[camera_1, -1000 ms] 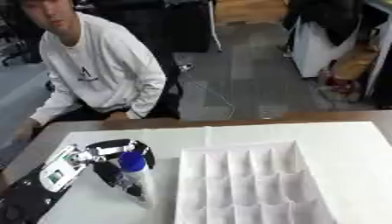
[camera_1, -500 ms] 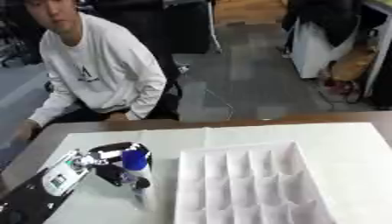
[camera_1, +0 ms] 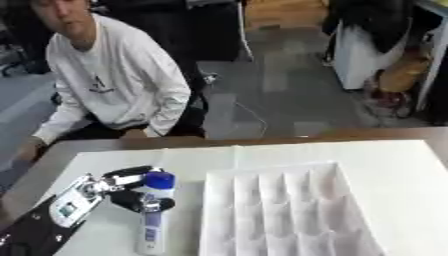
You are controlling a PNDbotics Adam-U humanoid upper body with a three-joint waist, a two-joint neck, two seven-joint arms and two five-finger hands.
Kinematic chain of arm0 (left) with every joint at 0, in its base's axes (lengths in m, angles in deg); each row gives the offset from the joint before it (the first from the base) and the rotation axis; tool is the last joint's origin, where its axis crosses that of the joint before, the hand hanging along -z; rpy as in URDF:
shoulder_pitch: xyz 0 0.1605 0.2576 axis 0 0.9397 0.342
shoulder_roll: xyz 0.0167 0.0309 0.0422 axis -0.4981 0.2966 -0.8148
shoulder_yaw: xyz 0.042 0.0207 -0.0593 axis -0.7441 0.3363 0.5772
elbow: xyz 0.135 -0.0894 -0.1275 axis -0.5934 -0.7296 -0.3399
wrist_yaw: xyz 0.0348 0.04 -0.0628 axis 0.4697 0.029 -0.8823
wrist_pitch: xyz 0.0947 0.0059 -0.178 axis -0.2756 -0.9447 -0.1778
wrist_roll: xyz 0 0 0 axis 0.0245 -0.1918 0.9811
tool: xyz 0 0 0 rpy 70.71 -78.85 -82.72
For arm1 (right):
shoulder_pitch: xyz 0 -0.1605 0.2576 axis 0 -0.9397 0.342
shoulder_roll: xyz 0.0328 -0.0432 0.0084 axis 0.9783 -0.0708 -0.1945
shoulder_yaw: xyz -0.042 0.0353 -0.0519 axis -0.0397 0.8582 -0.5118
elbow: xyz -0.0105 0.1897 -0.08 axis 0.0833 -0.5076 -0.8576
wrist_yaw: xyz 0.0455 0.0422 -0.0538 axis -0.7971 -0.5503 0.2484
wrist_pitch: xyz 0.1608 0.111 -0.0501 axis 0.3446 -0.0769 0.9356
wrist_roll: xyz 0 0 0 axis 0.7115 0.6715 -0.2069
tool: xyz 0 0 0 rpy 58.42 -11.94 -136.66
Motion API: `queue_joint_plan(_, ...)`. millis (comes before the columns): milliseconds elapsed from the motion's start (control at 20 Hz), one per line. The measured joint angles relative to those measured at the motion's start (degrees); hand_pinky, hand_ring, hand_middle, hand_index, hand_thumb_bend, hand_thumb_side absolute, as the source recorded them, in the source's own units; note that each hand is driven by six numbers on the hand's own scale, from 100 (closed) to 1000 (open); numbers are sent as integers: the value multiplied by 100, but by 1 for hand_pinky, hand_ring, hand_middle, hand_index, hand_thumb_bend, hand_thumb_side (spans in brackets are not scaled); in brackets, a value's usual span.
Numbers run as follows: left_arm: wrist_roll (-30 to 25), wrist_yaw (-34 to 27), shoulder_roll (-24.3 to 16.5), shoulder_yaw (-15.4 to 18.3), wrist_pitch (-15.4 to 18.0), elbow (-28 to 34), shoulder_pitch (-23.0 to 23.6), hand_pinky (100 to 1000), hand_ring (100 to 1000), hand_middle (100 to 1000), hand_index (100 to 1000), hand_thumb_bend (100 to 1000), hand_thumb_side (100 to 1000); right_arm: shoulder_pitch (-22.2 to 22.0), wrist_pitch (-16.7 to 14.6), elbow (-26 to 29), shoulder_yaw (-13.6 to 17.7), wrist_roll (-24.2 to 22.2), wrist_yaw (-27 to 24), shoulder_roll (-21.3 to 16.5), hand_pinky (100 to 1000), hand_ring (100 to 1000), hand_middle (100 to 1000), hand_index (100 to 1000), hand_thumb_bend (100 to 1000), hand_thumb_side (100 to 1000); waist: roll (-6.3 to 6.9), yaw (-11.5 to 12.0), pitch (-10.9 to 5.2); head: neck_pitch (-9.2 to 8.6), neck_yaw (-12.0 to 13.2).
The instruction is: Pick up objects on the table and place them in the box.
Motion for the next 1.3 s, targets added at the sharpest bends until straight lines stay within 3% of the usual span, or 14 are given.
queue_joint_plan(100,32,-89,0,0,32,3,0,100,100,221,403,270,718,0,0,0,0,0,0,0,472,551,486,580,605,842,0,1,0,0,0)
queue_joint_plan(150,61,-135,0,1,61,5,1,100,100,201,399,252,761,0,0,0,0,0,0,0,472,551,486,580,606,841,-1,1,0,0,0)
queue_joint_plan(200,98,-181,0,1,98,7,1,100,100,190,395,252,718,0,0,0,0,0,0,0,472,551,486,580,605,842,-1,2,0,0,0)
queue_joint_plan(400,344,-382,0,7,342,48,1,100,100,161,386,202,753,0,0,0,0,1,0,0,472,551,486,580,605,841,-4,4,0,-1,0)
queue_joint_plan(700,866,-757,0,43,774,162,1,100,100,137,376,171,727,0,2,0,0,4,0,0,472,551,486,580,605,842,-5,17,0,-1,0)
queue_joint_plan(1300,2587,-1881,-4,184,1778,1121,5,100,100,106,368,140,708,-2,23,0,3,32,2,0,472,551,486,580,606,841,-6,36,0,-2,-2)
